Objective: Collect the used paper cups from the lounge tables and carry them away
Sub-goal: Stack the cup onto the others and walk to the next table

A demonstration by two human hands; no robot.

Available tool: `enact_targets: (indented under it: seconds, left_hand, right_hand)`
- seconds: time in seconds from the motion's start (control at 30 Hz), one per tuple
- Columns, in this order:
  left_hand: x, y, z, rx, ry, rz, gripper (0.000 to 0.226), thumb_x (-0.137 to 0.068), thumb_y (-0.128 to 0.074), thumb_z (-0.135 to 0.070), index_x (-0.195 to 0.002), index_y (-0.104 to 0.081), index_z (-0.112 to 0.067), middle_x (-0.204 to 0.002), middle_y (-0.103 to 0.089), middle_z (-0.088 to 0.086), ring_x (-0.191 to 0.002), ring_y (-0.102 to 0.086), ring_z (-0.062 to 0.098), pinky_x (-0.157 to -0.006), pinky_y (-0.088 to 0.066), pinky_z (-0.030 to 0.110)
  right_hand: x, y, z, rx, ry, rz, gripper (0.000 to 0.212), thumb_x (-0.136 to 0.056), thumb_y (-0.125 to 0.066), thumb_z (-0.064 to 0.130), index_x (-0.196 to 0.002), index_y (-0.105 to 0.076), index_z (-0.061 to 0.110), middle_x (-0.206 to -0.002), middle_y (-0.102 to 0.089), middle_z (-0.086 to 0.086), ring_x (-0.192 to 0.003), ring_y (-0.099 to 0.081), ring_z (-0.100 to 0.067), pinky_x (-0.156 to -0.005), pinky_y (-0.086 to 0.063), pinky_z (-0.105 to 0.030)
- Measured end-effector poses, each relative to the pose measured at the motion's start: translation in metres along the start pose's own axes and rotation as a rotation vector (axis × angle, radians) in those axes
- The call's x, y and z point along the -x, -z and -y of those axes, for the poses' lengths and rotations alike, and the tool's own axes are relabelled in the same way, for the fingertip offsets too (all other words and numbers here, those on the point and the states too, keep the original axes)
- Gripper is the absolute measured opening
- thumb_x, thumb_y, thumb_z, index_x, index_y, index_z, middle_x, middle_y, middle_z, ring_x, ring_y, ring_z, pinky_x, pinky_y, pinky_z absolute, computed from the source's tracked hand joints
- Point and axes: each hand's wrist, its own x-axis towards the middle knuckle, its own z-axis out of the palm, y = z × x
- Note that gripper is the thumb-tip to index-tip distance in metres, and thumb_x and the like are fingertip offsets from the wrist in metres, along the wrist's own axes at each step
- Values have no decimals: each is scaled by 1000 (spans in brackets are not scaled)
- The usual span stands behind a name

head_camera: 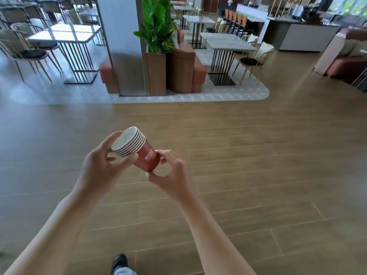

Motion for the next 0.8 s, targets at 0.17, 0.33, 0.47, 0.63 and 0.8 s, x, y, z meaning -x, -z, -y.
enact_targets:
  seconds: [0.17, 0.33, 0.47, 0.63, 0.8]
  left_hand:
    - [-34, -5, 20, 73, -1, 5, 83, -66, -75, -67, -144, -58, -42, -120, -74, -14, -110, -74, 13, -89, -54, 30]
    - [-87, 14, 45, 111, -42, 47, 79, -69, -70, -68, -143, -54, -46, -116, -70, -28, -110, -73, 15, -86, -53, 26]
    - [-143, 54, 71, 134, -58, 57, 72, -74, -67, -66, -142, -55, -44, -119, -71, -24, -112, -73, 15, -92, -55, 36]
    - [-201, 124, 111, 89, -88, 6, 68, -82, -71, -52, -146, -54, -34, -125, -69, -16, -115, -70, 17, -98, -57, 49]
    - [-248, 215, 155, 94, -12, -95, 76, -75, -70, -63, -145, -55, -38, -124, -70, -16, -113, -72, 17, -95, -58, 39]
  right_hand:
    - [-29, -9, -11, 58, -14, 11, 58, -70, -89, 14, -126, -70, 17, -113, -70, 7, -98, -64, -11, -91, -54, -30]
    - [-82, -38, -9, 121, -3, 5, 56, -70, -88, 7, -123, -72, 13, -111, -70, 6, -96, -62, -8, -90, -50, -21]
    - [-135, -85, 0, 157, -7, 26, 56, -71, -89, 8, -124, -72, 12, -112, -71, 4, -97, -64, -13, -91, -52, -26]
    - [-200, -167, 24, 168, 29, 71, 57, -69, -91, -1, -123, -72, 3, -111, -73, -5, -94, -64, -19, -89, -53, -26]
    - [-258, -263, 57, 109, 77, 138, 57, -68, -90, -5, -123, -73, 1, -110, -74, -7, -94, -64, -23, -88, -53, -27]
